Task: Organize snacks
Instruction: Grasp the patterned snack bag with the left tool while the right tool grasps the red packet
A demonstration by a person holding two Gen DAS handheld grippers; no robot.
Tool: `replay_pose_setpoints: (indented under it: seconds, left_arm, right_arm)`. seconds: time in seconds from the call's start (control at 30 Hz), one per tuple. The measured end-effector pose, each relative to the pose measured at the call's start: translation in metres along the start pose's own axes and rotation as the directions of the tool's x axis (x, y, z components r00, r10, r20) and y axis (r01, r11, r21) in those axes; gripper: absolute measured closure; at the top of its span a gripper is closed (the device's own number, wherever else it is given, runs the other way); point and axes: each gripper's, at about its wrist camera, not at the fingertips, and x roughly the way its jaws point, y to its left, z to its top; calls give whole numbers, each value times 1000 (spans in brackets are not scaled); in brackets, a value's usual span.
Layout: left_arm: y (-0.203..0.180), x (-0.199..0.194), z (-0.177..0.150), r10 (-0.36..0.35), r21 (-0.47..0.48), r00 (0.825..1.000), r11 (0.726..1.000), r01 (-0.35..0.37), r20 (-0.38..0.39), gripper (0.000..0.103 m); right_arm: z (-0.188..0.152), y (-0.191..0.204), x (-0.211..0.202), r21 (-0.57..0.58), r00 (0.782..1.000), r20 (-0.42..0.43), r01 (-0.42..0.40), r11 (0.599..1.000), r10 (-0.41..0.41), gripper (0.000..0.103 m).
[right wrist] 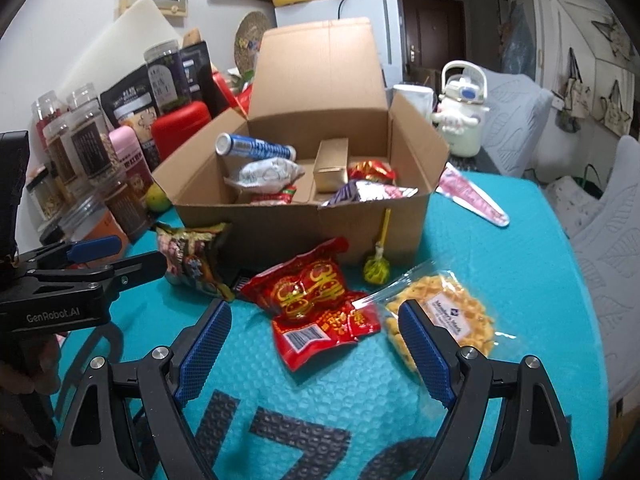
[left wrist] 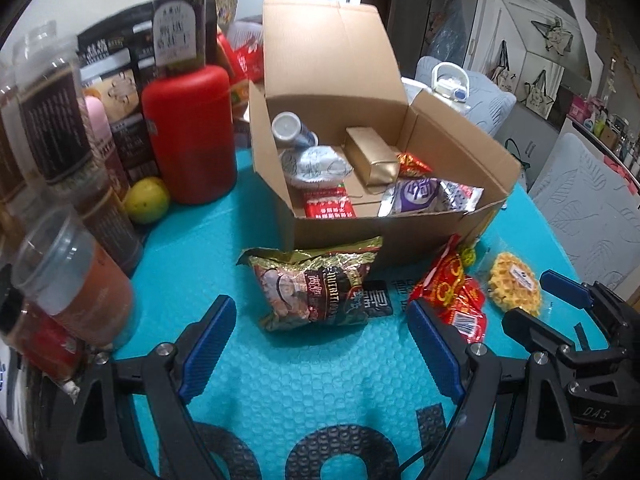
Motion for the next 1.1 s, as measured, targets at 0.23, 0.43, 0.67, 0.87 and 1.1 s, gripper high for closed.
replay_pose_setpoints:
  seconds: [0.23,0.43,0.67,0.87,1.1]
  left_arm:
    - [6,30,4,-10,-11,999,1000,10,-32,15]
    - [11,58,7,-22,-23,996,1000,21,-83,15]
    - [16,82,10,-50,-33,991,998,46,-125,15]
    - [19,88,13,-65,-31,992,998,63,-104,19]
    - [20,83,12,-100,-29,990,995,97,-104,45]
  right_arm:
    - [1,-3,26,-15,999,-50,-10,1000,9,17]
    - [3,-5,41,-27,997,-78,-29,999,27,17]
    - [5,-2,58,-65,992,-103,-75,995,68,17]
    - [9,8,76,-143,989,-135,-75,987,56,16]
    - [12,17,100,-222,982,-187,-79,972,37,15]
